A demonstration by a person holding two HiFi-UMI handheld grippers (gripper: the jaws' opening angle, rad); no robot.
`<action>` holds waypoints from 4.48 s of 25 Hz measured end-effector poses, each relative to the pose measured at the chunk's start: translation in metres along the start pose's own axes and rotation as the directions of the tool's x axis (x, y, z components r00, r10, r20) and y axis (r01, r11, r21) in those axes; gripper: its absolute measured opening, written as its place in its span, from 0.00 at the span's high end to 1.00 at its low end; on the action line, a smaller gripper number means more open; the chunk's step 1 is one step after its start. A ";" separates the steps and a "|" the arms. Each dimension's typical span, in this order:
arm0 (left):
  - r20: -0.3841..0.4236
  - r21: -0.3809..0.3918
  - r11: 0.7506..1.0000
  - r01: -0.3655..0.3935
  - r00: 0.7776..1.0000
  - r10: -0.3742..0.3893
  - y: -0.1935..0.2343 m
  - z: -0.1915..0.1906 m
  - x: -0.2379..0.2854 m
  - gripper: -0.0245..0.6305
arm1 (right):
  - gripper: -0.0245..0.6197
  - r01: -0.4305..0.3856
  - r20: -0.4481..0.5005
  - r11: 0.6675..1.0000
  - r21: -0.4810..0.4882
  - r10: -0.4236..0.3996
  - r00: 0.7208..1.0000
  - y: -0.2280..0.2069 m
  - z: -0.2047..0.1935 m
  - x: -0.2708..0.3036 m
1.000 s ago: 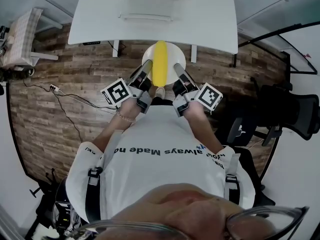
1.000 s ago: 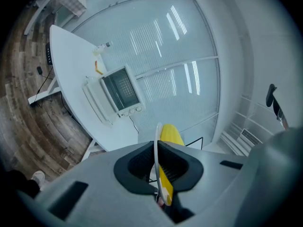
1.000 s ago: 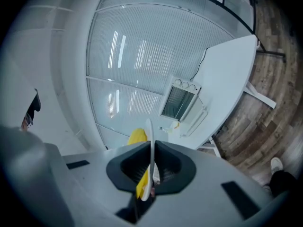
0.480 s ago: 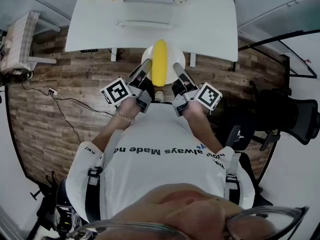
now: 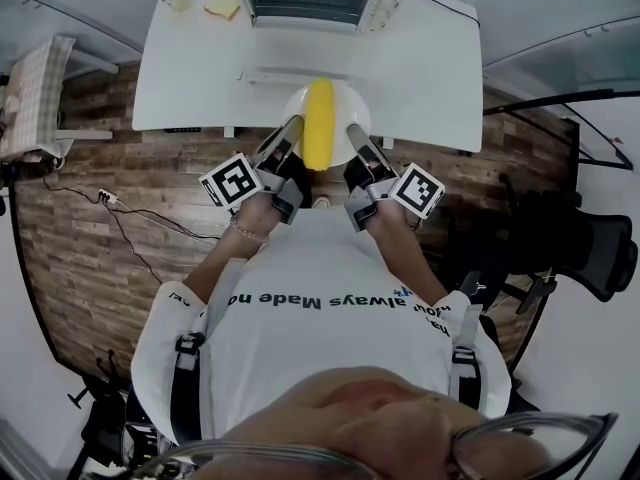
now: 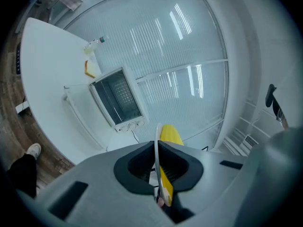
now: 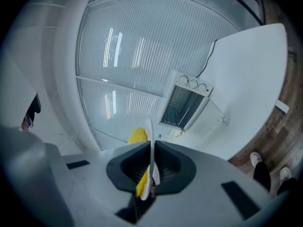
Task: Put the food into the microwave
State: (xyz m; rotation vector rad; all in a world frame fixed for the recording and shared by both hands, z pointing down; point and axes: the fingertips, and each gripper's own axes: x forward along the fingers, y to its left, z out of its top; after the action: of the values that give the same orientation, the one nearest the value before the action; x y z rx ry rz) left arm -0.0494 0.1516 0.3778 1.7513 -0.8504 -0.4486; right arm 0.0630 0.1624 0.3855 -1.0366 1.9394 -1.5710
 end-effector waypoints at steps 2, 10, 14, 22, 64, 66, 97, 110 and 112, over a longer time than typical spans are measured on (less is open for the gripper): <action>-0.002 -0.014 1.000 -0.007 1.000 0.007 0.007 0.020 0.009 0.93 | 0.92 0.004 0.002 1.000 -0.005 -0.004 1.000 0.001 0.007 0.022; -0.022 -0.002 1.000 0.010 1.000 -0.010 0.025 0.099 0.048 0.93 | 0.92 0.020 0.021 1.000 0.014 -0.020 1.000 0.008 0.035 0.106; -0.039 0.000 1.000 0.009 0.999 -0.009 0.037 0.130 0.061 0.93 | 0.92 0.027 0.028 1.000 0.013 -0.028 0.999 0.008 0.043 0.141; -0.055 -0.031 0.999 0.005 0.998 -0.007 0.057 0.169 0.085 0.93 | 0.92 0.035 0.045 0.999 0.025 -0.036 0.998 0.002 0.057 0.189; -0.115 -0.062 0.995 -0.076 0.991 0.068 0.099 0.145 0.174 0.93 | 0.92 0.115 -0.016 0.992 0.056 -0.114 0.993 -0.068 0.124 0.198; -0.119 -0.062 0.995 -0.084 0.990 0.076 0.105 0.142 0.175 0.93 | 0.92 0.125 -0.021 0.990 0.060 -0.124 0.992 -0.075 0.121 0.199; -0.144 -0.038 0.986 -0.165 0.977 0.158 0.216 0.143 0.234 0.93 | 0.92 0.224 -0.036 0.971 0.079 -0.222 0.974 -0.186 0.133 0.256; -0.137 -0.046 0.978 -0.204 0.971 0.196 0.257 0.152 0.252 0.93 | 0.92 0.256 -0.037 0.962 0.095 -0.253 0.967 -0.224 0.134 0.285; -0.132 -0.052 0.977 -0.209 0.971 0.201 0.261 0.153 0.253 0.93 | 0.92 0.258 -0.036 0.962 0.096 -0.255 0.966 -0.227 0.134 0.288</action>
State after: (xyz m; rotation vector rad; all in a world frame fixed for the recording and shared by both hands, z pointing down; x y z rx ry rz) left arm -0.0658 -0.1766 0.5965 1.5942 -0.9048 -0.2236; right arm 0.0434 -0.1619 0.6021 -1.2738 1.7766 -1.8048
